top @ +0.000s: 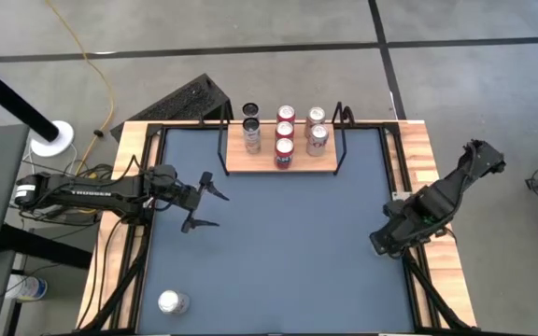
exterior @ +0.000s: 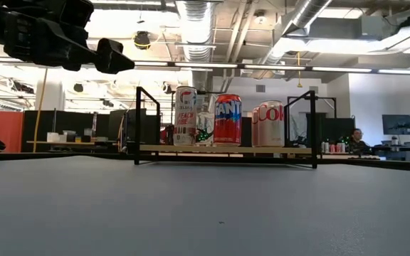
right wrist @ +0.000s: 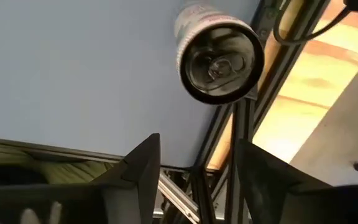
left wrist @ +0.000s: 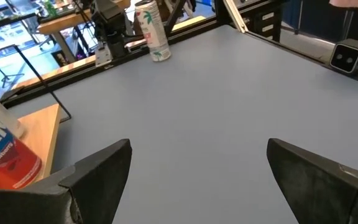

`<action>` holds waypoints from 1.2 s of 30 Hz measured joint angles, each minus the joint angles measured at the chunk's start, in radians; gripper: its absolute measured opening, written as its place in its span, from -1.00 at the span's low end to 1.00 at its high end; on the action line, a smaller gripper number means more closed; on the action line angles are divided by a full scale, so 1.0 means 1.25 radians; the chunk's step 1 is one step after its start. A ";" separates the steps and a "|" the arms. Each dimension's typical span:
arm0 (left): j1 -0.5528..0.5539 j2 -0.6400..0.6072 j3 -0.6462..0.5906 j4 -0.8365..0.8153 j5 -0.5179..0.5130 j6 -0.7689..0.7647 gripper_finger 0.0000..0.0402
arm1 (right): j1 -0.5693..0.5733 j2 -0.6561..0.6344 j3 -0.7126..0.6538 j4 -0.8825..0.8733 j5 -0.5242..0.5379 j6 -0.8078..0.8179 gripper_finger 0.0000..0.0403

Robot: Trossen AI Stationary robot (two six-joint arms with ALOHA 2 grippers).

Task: Place canned beverage on shelf
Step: Put the black soda can on the shelf aligned with the other black soda can

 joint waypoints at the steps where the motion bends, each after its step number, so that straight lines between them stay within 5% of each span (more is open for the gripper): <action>1: 0.000 0.000 0.000 -0.002 0.003 0.000 0.81 | 0.000 -0.001 0.000 -0.001 0.007 0.006 -0.02; 16: 0.000 0.000 0.000 -0.014 0.003 0.003 0.81 | 0.019 -0.056 -0.025 0.003 0.201 -0.130 0.42; 20: 0.000 0.000 0.000 -0.017 0.002 0.011 0.81 | 0.020 -0.055 -0.086 0.001 0.169 -0.044 0.42; 25: 0.000 0.000 0.000 -0.017 0.001 0.013 0.81 | 0.017 -0.073 -0.126 0.004 0.029 -0.003 0.42; 36: 0.000 0.000 0.001 -0.024 0.000 0.008 0.81 | 0.050 -0.122 -0.127 0.025 0.138 0.072 0.42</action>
